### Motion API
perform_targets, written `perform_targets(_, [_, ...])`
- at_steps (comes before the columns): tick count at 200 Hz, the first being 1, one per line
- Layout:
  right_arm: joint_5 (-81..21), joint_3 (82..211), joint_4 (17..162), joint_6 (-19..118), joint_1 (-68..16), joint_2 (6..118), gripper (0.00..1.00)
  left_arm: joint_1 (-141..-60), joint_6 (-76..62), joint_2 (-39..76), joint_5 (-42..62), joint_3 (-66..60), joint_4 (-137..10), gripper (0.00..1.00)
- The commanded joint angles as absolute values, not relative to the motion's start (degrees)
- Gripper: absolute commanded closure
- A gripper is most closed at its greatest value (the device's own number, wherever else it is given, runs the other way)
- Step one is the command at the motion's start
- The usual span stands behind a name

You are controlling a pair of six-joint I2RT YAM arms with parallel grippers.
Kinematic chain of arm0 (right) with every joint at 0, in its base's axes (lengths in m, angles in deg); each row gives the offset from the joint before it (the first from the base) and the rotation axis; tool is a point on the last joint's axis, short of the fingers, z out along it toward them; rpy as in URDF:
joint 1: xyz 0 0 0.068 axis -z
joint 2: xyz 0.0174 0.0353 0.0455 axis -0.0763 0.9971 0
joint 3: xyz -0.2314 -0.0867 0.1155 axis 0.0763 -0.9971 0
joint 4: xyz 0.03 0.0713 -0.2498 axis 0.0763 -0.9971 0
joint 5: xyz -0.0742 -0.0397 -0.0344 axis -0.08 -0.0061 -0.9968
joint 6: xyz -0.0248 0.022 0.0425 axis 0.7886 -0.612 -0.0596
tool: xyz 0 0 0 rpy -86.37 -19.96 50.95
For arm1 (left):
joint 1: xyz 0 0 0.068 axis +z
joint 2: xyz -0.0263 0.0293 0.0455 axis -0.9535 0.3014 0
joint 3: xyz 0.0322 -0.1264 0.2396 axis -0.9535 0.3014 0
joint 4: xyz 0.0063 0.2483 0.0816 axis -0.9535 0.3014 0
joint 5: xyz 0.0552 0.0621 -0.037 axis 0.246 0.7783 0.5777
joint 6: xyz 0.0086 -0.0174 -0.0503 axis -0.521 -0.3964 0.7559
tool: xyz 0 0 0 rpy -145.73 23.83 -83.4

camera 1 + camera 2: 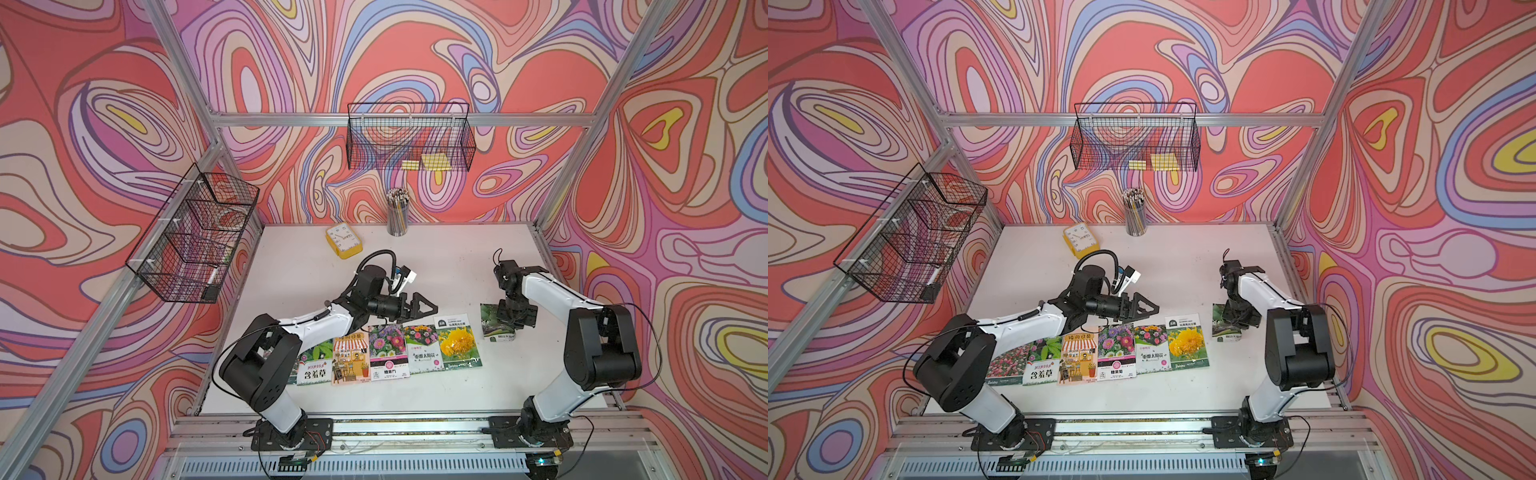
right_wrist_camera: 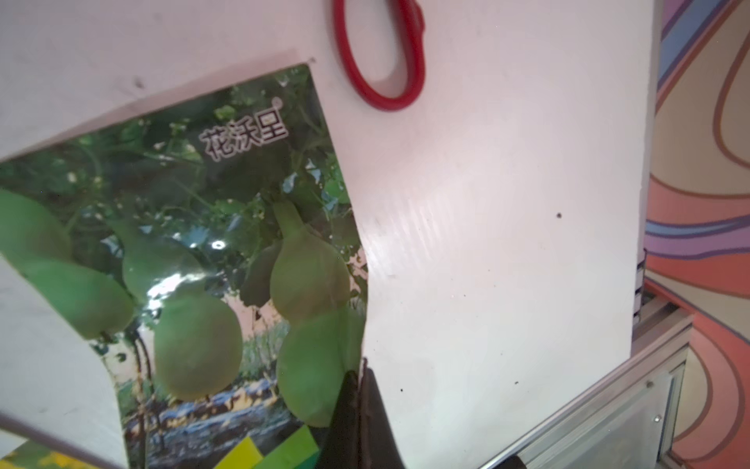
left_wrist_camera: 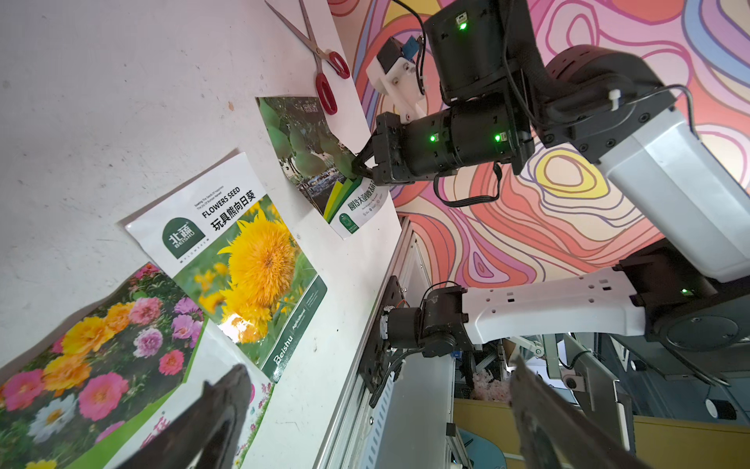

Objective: Arrange the seed packets in a row
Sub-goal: Place the seed packet at the center of the board.

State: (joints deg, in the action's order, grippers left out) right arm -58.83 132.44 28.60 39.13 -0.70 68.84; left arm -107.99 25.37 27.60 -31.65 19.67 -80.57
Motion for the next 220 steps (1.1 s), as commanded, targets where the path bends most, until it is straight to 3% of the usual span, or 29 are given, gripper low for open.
perform_targets(1, [-57.60,133.22,28.35,42.68,-2.37,68.06,1.00,-107.78,27.10,28.38,-33.17,20.29,-84.91,0.01])
perform_targets(75, [-58.96,131.25,26.15,38.98,-2.83,75.09,1.00,-107.78,28.38,28.18,-33.49,20.95,-87.06,0.01])
perform_targets(89, [-60.08,131.41,25.65,38.31,-2.83,75.21,0.86,-107.79,28.38,28.17,-33.52,21.05,-87.14,0.01])
perform_targets(108, [-62.46,131.71,24.81,37.05,-2.77,75.22,0.54,-107.79,28.38,28.34,-33.62,20.97,-87.21,0.01])
perform_targets(116, [-63.11,132.06,24.57,36.76,-2.83,75.22,0.49,-107.79,28.38,28.34,-33.66,20.99,-87.23,0.01])
perform_targets(139, [-62.25,133.07,25.20,36.16,-3.10,72.83,0.45,-107.79,28.38,28.26,-33.70,21.22,-87.07,0.01])
perform_targets(174, [-52.28,133.04,34.43,36.55,-3.18,64.77,0.39,-107.88,27.88,28.74,-33.30,21.31,-86.52,0.01])
perform_targets(220, [-39.03,132.70,49.11,36.15,-3.18,67.37,0.35,-107.97,26.44,29.49,-31.98,21.01,-83.95,0.01])
